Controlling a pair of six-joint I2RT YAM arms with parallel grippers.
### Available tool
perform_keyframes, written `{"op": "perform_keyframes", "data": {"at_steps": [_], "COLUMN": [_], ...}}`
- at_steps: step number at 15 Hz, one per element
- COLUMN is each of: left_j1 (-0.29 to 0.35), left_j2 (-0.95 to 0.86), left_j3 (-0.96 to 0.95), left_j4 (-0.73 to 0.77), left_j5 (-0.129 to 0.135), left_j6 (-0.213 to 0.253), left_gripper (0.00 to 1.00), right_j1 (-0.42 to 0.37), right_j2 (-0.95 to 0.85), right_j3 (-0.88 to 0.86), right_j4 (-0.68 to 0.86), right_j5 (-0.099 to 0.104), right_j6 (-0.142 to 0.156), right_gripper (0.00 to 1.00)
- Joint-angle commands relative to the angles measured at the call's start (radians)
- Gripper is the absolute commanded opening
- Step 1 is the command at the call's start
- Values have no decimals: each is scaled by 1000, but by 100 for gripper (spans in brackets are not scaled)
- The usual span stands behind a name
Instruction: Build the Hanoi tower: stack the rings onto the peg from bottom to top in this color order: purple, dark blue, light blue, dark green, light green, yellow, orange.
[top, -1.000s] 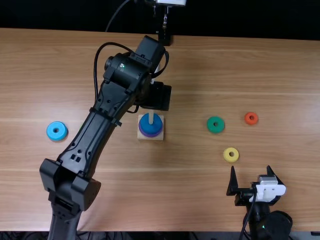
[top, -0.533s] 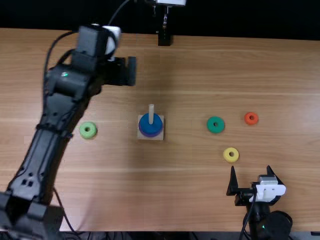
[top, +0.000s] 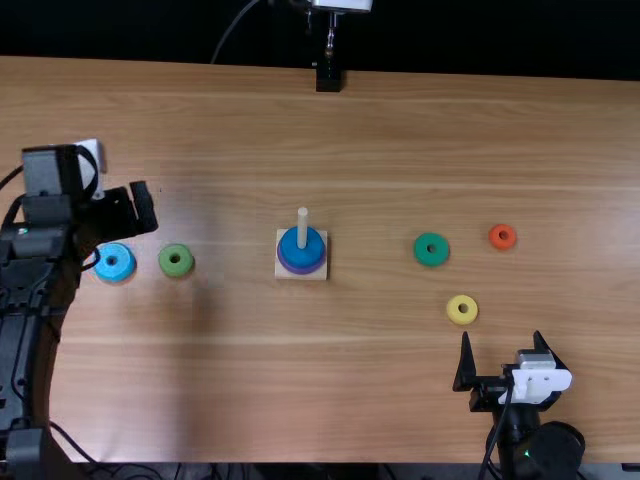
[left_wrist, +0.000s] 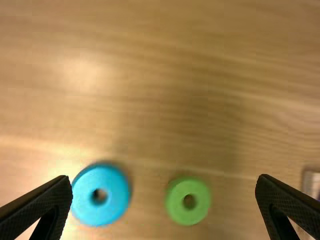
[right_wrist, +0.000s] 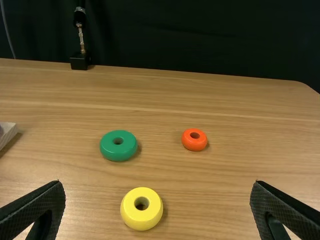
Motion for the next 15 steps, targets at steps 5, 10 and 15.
{"op": "perform_keyframes", "data": {"at_steps": [5,10,15], "left_j1": [34,65,82], "left_j2": [83,169,243], "left_j3": [-21,-22,-19], "left_j4": [-185,-199,-173], "left_j5": [-29,-69,-67], "left_j6": [234,284,284], "left_gripper": [100,100,100], "right_j1": [-6,-6,-6], "right_j2": [-13,-13,-13], "right_j3": [-56,-56,-56], "right_j4": [-67,-69,-67], "right_j5": [-6,-6,-6], "right_j6": [-2,-2,-2], "right_gripper": [100,100,100]}}
